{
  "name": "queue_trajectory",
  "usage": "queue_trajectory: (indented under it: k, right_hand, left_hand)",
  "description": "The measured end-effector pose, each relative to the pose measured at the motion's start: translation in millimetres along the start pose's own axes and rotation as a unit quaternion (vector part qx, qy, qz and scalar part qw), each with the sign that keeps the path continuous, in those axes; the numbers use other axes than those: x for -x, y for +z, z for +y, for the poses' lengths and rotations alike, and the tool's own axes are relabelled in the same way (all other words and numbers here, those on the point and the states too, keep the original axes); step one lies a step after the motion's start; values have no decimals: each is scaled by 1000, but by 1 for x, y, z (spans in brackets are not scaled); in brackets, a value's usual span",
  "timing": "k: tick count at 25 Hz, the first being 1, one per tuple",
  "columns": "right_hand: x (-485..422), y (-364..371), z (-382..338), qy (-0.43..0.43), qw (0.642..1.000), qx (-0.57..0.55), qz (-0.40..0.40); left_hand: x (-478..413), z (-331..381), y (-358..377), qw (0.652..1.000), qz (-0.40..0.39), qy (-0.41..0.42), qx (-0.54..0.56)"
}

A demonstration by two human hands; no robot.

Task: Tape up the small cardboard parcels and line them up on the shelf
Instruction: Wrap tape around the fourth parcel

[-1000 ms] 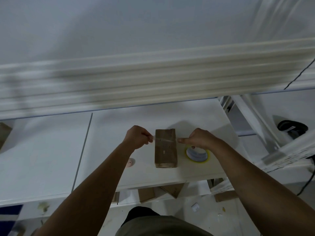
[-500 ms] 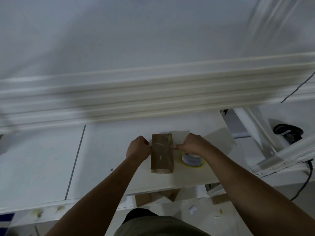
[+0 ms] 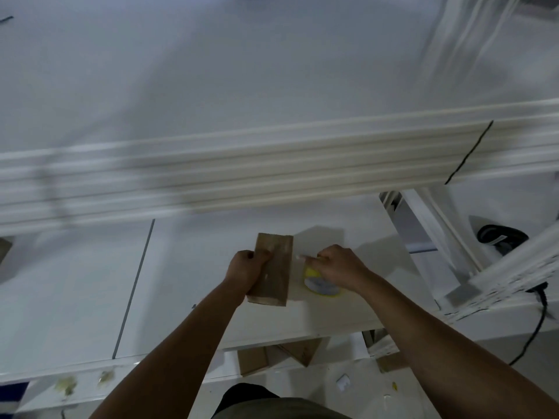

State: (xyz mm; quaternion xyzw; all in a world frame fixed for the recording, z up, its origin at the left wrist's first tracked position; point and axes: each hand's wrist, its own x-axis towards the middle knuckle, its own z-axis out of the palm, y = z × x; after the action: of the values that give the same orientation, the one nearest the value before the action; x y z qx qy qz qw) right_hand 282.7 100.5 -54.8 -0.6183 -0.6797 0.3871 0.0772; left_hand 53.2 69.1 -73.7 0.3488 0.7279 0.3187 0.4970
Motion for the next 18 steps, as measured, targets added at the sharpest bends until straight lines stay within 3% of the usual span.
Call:
queue_trajectory:
  k: [2, 4, 6, 9, 11, 16, 18]
  right_hand:
    - [13, -6, 1, -40, 980, -196, -22]
    - [22, -11, -3, -99, 959, -267, -12]
    - [23, -11, -14, -147, 962, -230, -6]
    - [14, -9, -34, -121, 989, -77, 21]
    - [8, -2, -38, -110, 993, -52, 6]
    - [4, 14, -39, -165, 983, -80, -15]
    - [3, 26, -48, -174, 984, -35, -30]
  left_hand:
    - [10, 1, -11, 997, 10, -13, 81]
    - [26, -1, -26, 983, -22, -21, 183]
    - [43, -3, -43, 968, -59, -18, 245]
    - [61, -4, -63, 959, -69, 7, 274]
    - [68, -7, -73, 964, -54, 30, 259]
    - [67, -23, -116, 978, 86, 84, 168]
    - [58, -30, -134, 978, 130, 86, 142]
